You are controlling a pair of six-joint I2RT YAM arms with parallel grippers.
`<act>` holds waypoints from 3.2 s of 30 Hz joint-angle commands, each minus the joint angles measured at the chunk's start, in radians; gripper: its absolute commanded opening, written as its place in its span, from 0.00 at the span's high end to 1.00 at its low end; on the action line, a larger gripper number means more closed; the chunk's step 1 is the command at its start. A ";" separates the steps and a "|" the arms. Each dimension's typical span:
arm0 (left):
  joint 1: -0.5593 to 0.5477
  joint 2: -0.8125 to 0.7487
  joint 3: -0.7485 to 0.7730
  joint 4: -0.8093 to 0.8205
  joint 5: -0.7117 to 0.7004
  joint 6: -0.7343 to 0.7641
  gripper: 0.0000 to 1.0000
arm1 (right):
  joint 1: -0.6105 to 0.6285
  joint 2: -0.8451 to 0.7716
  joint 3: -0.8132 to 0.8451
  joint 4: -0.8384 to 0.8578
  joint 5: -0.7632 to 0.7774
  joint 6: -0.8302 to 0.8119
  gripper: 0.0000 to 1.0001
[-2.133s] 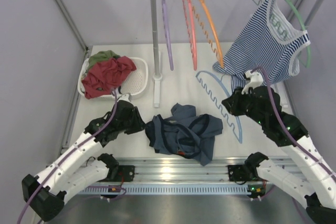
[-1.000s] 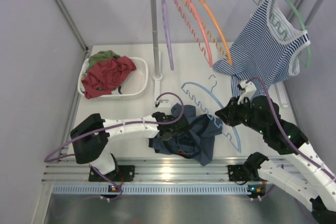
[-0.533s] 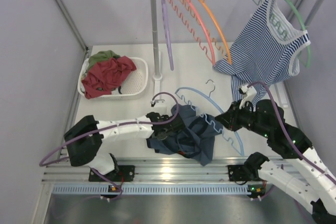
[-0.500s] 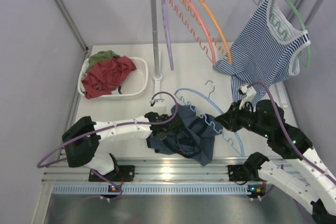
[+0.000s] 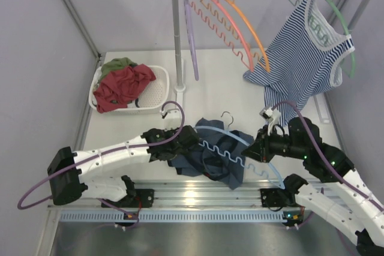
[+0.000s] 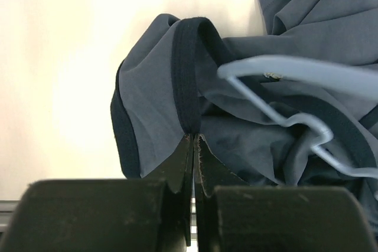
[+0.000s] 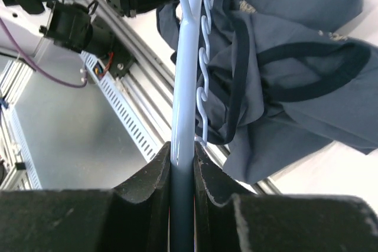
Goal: Place the tank top on the hanger
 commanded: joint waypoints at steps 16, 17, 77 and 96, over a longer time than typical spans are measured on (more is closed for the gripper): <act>0.005 -0.148 -0.006 0.021 0.128 0.184 1.00 | 0.009 0.092 -0.166 0.353 -0.235 0.024 1.00; 0.005 -0.156 -0.005 0.019 0.146 0.191 1.00 | 0.009 0.099 -0.170 0.376 -0.245 0.026 1.00; 0.002 -0.325 0.074 0.084 0.216 0.373 0.63 | 0.240 0.614 -0.284 1.162 -0.192 0.006 1.00; 0.001 -0.293 -0.158 0.450 0.154 0.387 0.55 | 0.282 0.640 -0.258 1.126 -0.135 -0.008 1.00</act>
